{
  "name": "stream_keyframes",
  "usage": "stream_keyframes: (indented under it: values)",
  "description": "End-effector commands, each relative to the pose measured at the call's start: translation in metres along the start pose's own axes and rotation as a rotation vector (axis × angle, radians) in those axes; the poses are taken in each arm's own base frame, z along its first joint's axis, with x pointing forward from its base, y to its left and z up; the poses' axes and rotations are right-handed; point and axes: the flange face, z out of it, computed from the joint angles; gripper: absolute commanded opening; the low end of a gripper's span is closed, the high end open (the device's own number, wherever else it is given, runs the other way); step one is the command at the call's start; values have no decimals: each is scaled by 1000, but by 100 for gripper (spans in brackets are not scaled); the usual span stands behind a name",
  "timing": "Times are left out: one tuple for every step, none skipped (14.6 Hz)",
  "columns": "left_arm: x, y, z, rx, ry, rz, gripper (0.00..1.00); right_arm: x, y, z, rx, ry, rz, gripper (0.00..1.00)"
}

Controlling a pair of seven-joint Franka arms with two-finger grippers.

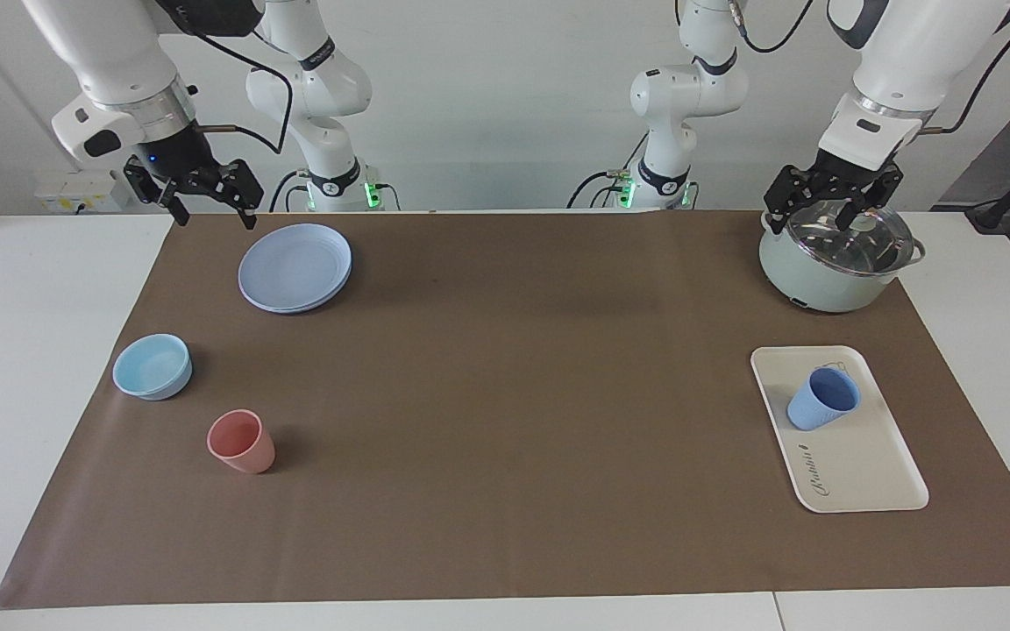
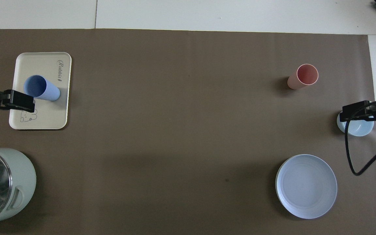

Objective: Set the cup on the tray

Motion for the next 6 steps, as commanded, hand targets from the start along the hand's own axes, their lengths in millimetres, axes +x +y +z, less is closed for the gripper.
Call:
stream_keyframes:
  values:
    - [-12,3,-1,11,-10,-4,100,-3,0,-3,0,-13,-7,100]
    - [-12,3,-1,11,-11,-5,100,-3,1,-3,0,-12,-4,100]
    - [-12,3,-1,11,-11,-8,100,-3,4,-3,1,-9,-1,100]
    - [-13,3,-1,10,-13,-7,100,-2,5,-3,1,-9,-3,100]
    - [-13,3,-1,10,-16,-7,100,-2,5,-3,1,-9,-1,100]
    - [-13,4,-1,11,-19,-5,100,-3,6,-3,0,-7,2,100]
